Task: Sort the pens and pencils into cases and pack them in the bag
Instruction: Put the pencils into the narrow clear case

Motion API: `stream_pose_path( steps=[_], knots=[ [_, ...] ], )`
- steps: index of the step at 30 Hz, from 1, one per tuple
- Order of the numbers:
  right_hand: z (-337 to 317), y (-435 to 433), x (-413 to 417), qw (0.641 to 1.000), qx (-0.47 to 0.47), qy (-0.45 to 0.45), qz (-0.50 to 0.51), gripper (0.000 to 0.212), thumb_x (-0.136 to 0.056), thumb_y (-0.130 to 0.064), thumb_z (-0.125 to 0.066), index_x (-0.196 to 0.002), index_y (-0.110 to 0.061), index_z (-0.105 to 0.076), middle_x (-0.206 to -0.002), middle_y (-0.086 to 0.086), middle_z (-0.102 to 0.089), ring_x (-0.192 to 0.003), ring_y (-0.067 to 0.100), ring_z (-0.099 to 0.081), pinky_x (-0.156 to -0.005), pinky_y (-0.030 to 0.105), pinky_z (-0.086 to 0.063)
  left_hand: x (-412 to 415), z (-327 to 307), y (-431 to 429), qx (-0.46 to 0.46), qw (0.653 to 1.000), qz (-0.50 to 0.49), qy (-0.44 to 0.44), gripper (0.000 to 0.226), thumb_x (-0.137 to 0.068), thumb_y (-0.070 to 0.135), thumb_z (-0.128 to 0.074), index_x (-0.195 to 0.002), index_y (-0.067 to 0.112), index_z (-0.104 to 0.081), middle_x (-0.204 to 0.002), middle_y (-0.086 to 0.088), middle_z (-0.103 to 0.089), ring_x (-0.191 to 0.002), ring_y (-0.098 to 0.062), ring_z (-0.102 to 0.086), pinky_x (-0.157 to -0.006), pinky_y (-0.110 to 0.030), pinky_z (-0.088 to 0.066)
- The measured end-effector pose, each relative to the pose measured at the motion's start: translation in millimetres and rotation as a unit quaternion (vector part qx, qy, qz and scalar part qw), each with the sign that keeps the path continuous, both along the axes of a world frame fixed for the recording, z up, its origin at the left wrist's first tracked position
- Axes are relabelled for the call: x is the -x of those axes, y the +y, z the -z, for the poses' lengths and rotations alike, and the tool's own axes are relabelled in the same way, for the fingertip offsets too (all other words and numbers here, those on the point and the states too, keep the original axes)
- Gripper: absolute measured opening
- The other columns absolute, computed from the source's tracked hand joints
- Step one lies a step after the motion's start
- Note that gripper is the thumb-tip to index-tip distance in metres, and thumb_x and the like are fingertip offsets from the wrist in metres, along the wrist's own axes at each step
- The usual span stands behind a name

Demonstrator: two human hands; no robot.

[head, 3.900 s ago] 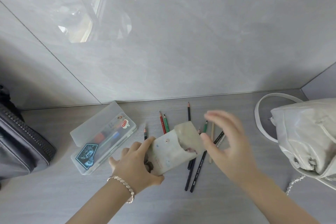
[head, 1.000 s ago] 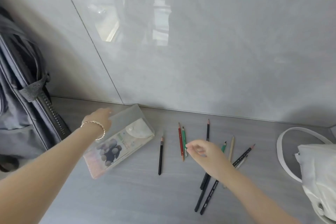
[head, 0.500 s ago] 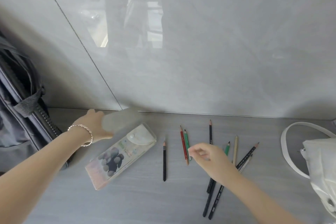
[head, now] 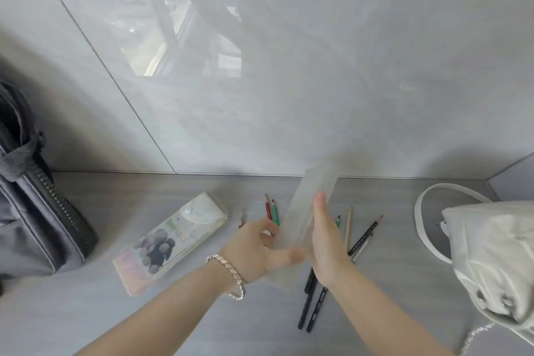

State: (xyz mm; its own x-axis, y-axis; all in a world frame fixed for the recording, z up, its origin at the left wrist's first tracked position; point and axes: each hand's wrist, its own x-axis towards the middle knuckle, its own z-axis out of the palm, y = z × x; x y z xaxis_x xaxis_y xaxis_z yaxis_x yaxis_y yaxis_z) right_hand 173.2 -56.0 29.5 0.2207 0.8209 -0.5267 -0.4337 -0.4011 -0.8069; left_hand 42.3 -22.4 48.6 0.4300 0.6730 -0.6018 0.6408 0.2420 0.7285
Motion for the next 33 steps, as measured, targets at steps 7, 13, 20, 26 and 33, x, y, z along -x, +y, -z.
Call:
stream_pose_path(
  steps=[7, 13, 20, 26, 33],
  knots=[
    [10, -29, -23, 0.987, -0.013, 0.158, 0.023, 0.078, -0.065, -0.069, -0.047, -0.127, -0.023, -0.054, -0.122, 0.002, -0.065, -0.114, 0.019, -0.059, -0.101, 0.039, -0.042, 8, 8, -9, 0.271, 0.932, -0.098, -0.219, 0.063, -0.041, 0.040, -0.072, -0.095, 0.009, -0.070, -0.095, -0.013, -0.074, -0.082, -0.026, -0.070, -0.069, -0.040, -0.058],
    [24, -33, -31, 0.996, 0.007, 0.092, -0.023, 0.040, -0.098, -0.041, -0.026, -0.112, -0.032, -0.062, -0.111, -0.005, -0.069, -0.105, 0.013, -0.063, -0.092, 0.031, -0.048, 21, 14, -14, 0.372, 0.865, -0.146, -0.303, 0.084, -0.024, 0.036, -0.087, -0.102, 0.009, -0.072, -0.104, -0.019, -0.069, -0.092, -0.037, -0.068, -0.075, -0.051, -0.055],
    [74, -24, -95, 0.876, 0.231, -0.422, 0.042, 0.054, -0.090, -0.029, -0.053, -0.131, 0.001, -0.035, -0.123, 0.025, -0.051, -0.113, 0.037, -0.049, -0.092, 0.039, -0.042, 19, 24, -21, 0.229, 0.922, -0.254, -0.179, 0.072, -0.034, 0.038, -0.072, -0.101, 0.018, -0.060, -0.097, -0.010, -0.065, -0.081, -0.023, -0.067, -0.065, -0.036, -0.055],
    [102, -3, -102, 0.780, 0.354, -0.510, -0.076, 0.069, -0.087, -0.040, -0.052, -0.130, 0.009, -0.027, -0.126, 0.027, -0.037, -0.109, 0.040, -0.049, -0.086, 0.038, -0.046, 20, 32, -20, 0.195, 0.925, -0.286, -0.155, 0.047, -0.048, 0.035, -0.070, -0.091, 0.021, -0.059, -0.099, -0.010, -0.063, -0.083, -0.023, -0.066, -0.068, -0.036, -0.053],
    [115, 17, -94, 0.718, 0.340, -0.592, -0.132, 0.042, -0.094, -0.004, -0.041, -0.131, 0.011, -0.030, -0.128, 0.027, -0.042, -0.112, 0.037, -0.051, -0.091, 0.038, -0.046, 17, 35, -30, 0.187, 0.936, -0.264, -0.139, 0.069, -0.034, 0.040, -0.072, -0.100, 0.021, -0.058, -0.093, -0.007, -0.064, -0.083, -0.022, -0.067, -0.066, -0.034, -0.052]
  ],
)
